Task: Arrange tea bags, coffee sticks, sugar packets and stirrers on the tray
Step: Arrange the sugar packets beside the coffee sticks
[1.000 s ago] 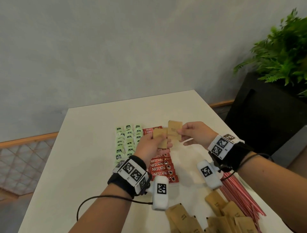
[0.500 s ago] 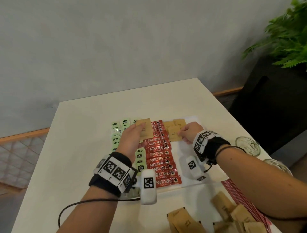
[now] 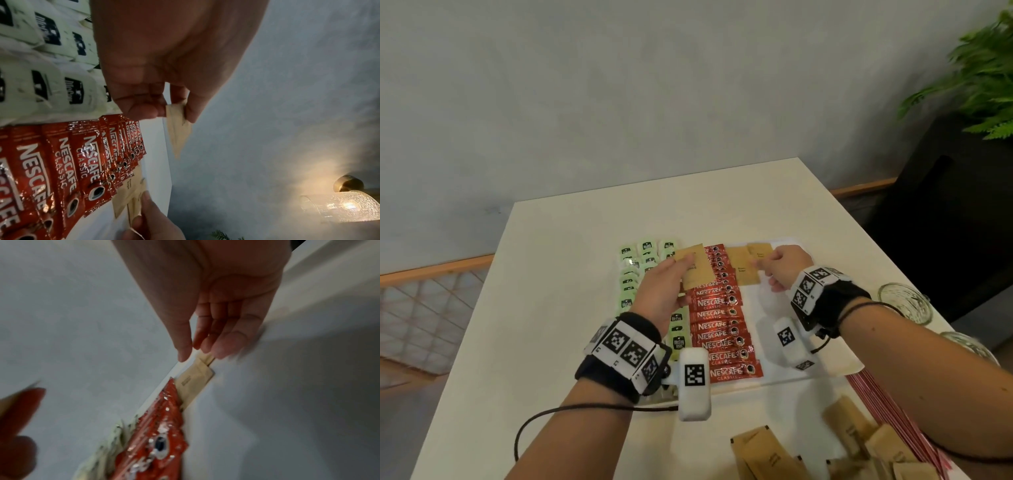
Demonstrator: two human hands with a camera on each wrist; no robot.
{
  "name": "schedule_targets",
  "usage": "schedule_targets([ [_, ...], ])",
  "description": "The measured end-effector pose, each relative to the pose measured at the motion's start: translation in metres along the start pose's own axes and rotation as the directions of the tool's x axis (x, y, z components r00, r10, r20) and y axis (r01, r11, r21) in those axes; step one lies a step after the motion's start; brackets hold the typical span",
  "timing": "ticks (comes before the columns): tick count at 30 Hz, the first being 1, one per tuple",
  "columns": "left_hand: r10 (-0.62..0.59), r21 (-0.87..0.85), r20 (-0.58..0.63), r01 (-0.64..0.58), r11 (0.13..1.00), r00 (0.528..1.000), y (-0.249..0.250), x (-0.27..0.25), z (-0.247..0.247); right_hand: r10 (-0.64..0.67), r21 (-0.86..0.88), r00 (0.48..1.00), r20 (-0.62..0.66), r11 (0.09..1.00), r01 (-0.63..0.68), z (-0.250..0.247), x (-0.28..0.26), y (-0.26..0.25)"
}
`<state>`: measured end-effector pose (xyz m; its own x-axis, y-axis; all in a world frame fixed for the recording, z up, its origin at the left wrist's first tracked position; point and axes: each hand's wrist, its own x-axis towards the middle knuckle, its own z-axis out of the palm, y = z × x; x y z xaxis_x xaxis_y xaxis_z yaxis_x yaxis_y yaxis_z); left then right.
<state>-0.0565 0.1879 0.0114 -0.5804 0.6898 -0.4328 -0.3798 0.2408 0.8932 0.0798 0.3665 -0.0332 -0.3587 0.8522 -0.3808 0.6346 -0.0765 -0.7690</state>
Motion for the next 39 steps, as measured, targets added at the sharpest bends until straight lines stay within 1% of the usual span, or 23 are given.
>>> schedule_targets([
  [4, 0.028, 0.013, 0.056, -0.029, 0.999, 0.998, -0.001, -0.005, 0.006, -0.139, 0.115, 0.985, 0.099, 0.985, 0.128, -0.012, -0.024, -0.008],
  [8, 0.079, 0.005, 0.073, -0.08, 0.997, 0.994, -0.002, -0.011, 0.022, -0.221, 0.266, 0.931, 0.291, 0.953, 0.143, -0.021, -0.058, -0.021],
  [10, 0.109, -0.007, 0.093, -0.109, 0.994, 0.99, -0.003, -0.013, 0.029, -0.251, 0.282, 0.902, 0.352, 0.947, 0.153, -0.023, -0.07, -0.024],
  [13, 0.145, -0.007, 0.125, -0.145, 0.989, 0.982, -0.006, -0.019, 0.038, -0.291, 0.233, 0.866, 0.406, 0.949, 0.21, -0.026, -0.081, -0.022],
  [14, 0.152, -0.007, 0.127, -0.153, 0.988, 0.98, -0.007, -0.021, 0.041, -0.298, 0.223, 0.861, 0.411, 0.949, 0.222, -0.028, -0.084, -0.022],
  [15, 0.158, -0.004, 0.122, -0.159, 0.987, 0.98, -0.008, -0.022, 0.043, -0.297, 0.222, 0.864, 0.407, 0.949, 0.222, -0.029, -0.085, -0.022],
  [18, 0.156, 0.03, 0.093, -0.159, 0.987, 0.983, -0.012, -0.025, 0.047, -0.269, 0.263, 0.893, 0.36, 0.948, 0.18, -0.035, -0.085, -0.026],
  [21, 0.175, 0.147, 0.122, -0.193, 0.97, 0.977, -0.013, -0.028, 0.048, -0.26, 0.301, 0.906, 0.333, 0.94, 0.159, -0.041, -0.083, -0.031],
  [23, 0.221, 0.187, 0.134, -0.244, 0.952, 0.966, -0.008, -0.029, 0.053, -0.272, 0.301, 0.911, 0.309, 0.937, 0.178, -0.044, -0.081, -0.036],
  [26, 0.272, 0.187, 0.073, -0.281, 0.941, 0.96, 0.009, -0.022, 0.063, -0.317, 0.298, 0.918, 0.239, 0.924, 0.242, -0.052, -0.072, -0.047],
  [29, 0.31, 0.206, 0.052, -0.314, 0.927, 0.949, 0.023, -0.014, 0.068, -0.342, 0.274, 0.926, 0.159, 0.917, 0.291, -0.06, -0.056, -0.054],
  [31, 0.344, 0.218, 0.003, -0.337, 0.916, 0.939, 0.026, -0.006, 0.066, -0.304, 0.188, 0.949, 0.08, 0.94, 0.285, -0.061, -0.039, -0.046],
  [33, 0.35, 0.221, -0.043, -0.333, 0.917, 0.936, 0.022, 0.002, 0.061, -0.227, 0.047, 0.973, 0.033, 0.973, 0.225, -0.059, -0.023, -0.032],
  [36, 0.299, 0.206, -0.049, -0.283, 0.937, 0.953, 0.015, 0.008, 0.053, -0.072, -0.111, 0.995, 0.063, 0.991, 0.079, -0.051, -0.005, -0.012],
  [37, 0.286, 0.201, -0.046, -0.272, 0.941, 0.957, 0.012, 0.008, 0.051, -0.036, -0.156, 0.997, 0.072, 0.987, 0.046, -0.048, -0.001, -0.007],
  [39, 0.277, 0.198, -0.041, -0.264, 0.944, 0.96, 0.007, 0.011, 0.048, -0.003, -0.234, 0.997, 0.08, 0.972, 0.022, -0.043, 0.008, 0.0],
])
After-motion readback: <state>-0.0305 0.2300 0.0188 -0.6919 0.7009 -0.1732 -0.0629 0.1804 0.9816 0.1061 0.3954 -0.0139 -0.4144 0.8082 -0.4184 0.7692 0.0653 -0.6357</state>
